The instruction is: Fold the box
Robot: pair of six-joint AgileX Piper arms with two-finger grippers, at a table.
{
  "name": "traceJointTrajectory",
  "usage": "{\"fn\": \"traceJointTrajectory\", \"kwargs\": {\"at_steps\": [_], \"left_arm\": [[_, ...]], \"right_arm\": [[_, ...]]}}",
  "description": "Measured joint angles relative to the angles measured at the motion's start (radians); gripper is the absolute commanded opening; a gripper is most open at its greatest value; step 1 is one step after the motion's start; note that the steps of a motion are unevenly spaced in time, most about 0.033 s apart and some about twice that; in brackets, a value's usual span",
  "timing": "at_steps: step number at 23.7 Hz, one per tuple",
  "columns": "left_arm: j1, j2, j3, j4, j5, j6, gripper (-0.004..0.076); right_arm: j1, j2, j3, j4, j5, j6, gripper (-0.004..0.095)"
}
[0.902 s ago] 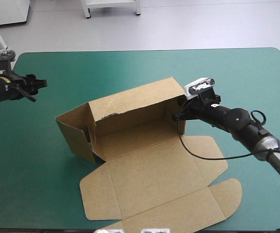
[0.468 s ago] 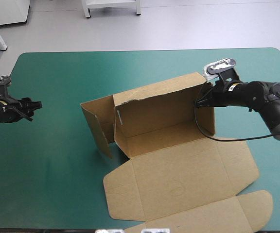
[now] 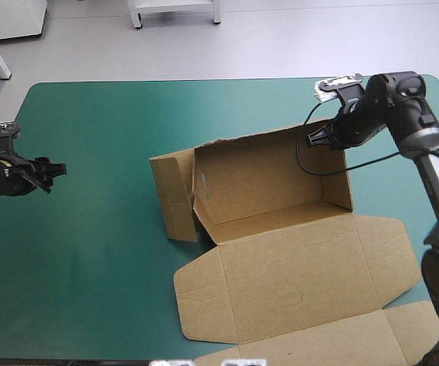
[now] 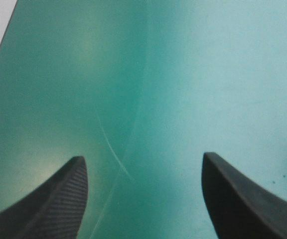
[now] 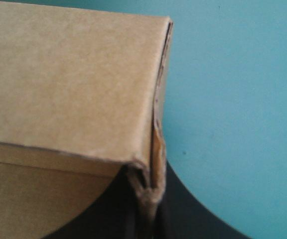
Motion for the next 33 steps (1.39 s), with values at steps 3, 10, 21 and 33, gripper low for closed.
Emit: {"fn": "traceJointTrajectory", "kwargs": {"at_steps": [3, 10, 21, 33], "left_arm": [[0.000, 0.000, 0.000, 0.000, 0.035, 0.012, 0.0476], [0.000, 0.000, 0.000, -0.037, 0.073, 0.016, 0.0476], [-0.001, 0.000, 0.000, -0.049, 0.091, 0.019, 0.0476], [-0.001, 0.000, 0.000, -0.124, 0.084, 0.067, 0.0476]], "right_arm": [[0.000, 0.099, -0.084, 0.014, 0.022, 0.013, -0.0017], [0.000, 0.300, -0.258, 0.047, 0.005, 0.009, 0.0516], [0.001, 0.205, -0.307, 0.041, 0.021, 0.000, 0.0632], [0.110, -0.085, 0.031, -0.153, -0.019, 0.093, 0.0641]]}}
